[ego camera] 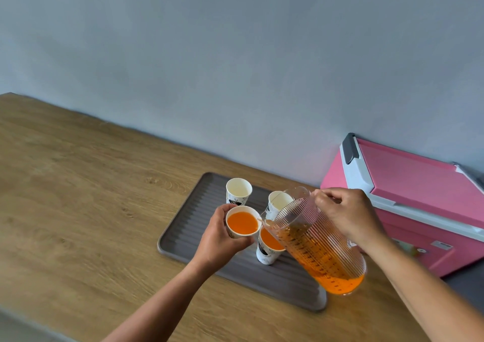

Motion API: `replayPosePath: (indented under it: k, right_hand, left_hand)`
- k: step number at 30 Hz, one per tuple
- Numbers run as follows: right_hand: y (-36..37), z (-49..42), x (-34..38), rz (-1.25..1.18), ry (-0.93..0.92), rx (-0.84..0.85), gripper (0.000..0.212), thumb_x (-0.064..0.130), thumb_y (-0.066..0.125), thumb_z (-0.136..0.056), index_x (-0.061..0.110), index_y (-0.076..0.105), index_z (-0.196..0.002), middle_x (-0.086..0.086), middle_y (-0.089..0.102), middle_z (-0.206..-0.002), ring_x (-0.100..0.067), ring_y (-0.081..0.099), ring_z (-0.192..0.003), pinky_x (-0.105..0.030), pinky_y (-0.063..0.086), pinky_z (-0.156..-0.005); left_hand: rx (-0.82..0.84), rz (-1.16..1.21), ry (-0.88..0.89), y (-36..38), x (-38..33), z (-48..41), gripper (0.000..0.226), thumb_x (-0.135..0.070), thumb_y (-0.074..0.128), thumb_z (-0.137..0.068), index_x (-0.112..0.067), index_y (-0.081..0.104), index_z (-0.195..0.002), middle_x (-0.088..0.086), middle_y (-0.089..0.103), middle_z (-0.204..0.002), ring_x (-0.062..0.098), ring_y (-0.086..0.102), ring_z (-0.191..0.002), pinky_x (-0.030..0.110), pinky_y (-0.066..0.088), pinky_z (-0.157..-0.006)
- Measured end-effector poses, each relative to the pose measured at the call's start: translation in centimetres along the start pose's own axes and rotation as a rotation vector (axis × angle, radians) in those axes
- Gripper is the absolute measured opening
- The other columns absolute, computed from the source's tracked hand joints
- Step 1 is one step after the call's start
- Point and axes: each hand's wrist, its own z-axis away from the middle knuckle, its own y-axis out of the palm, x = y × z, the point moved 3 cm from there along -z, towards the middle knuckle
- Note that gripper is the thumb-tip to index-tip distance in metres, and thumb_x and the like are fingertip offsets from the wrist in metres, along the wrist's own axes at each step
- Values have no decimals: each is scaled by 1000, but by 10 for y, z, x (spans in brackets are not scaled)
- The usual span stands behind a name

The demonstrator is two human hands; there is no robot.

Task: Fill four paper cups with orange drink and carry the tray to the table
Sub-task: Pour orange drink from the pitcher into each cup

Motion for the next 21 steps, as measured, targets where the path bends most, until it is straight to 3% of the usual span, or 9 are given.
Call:
replayPosePath:
  k: [5, 10, 16, 21]
  right_hand:
    - [-5, -1, 2, -83, 11, -55, 20, 38, 63, -85, 27, 78, -77, 4, 76, -75, -19, 70, -76, -45, 58, -71]
    - [-7, 2, 0, -109, 15, -69, 20, 35, 64, -88, 27, 77, -74, 11, 72, -65, -5, 62, -59, -35, 52, -61]
    - [-8, 7, -1, -124, 31, -64, 18, 34, 63, -89, 27, 79, -85, 9, 73, -70, 6, 60, -56, -25, 44, -57]
    - [-10, 8, -3, -115, 37, -77, 18, 33, 64, -90, 27, 78, -81, 7, 75, -72, -4, 65, -64, -27, 46, -59]
  left_hand:
    - [-24, -16, -13, -4, 15, -9, 76, -28, 88, -64, -35, 43, -125, -14, 59, -116, 3, 61, -103, 27, 53, -87]
    - [-53, -30, -42, -8, 34, -16, 73, -24, 88, -63, -35, 45, -121, -12, 60, -114, 1, 61, -101, 23, 52, -83]
    - [-31, -46, -55, -7, 52, -24, 74, -24, 88, -63, -36, 45, -121, -10, 61, -115, 7, 62, -102, 27, 53, -86]
    - [-20, -48, -50, -5, 57, -25, 75, -21, 89, -63, -32, 45, -123, -10, 59, -114, 7, 60, -103, 21, 49, -83]
